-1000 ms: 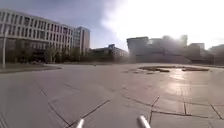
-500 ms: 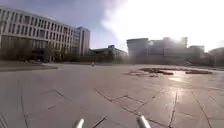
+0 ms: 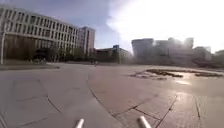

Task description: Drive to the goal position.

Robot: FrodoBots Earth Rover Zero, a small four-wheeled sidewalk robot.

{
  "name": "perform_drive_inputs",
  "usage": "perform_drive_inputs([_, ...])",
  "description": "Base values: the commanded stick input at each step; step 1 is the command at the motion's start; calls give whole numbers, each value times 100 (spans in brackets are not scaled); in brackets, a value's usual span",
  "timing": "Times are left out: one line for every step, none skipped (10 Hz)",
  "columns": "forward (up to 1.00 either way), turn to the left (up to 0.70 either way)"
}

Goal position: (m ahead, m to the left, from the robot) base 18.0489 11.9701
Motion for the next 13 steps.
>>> perform_drive_inputs([100,27])
perform_drive_inputs([100,27])
perform_drive_inputs([100,27])
perform_drive_inputs([100,27])
perform_drive_inputs([100,27])
perform_drive_inputs([100,14])
perform_drive_inputs([100,0])
perform_drive_inputs([100,0])
perform_drive_inputs([100,0])
perform_drive_inputs([100,0])
perform_drive_inputs([100,0])
perform_drive_inputs([100,0])
perform_drive_inputs([100,0])
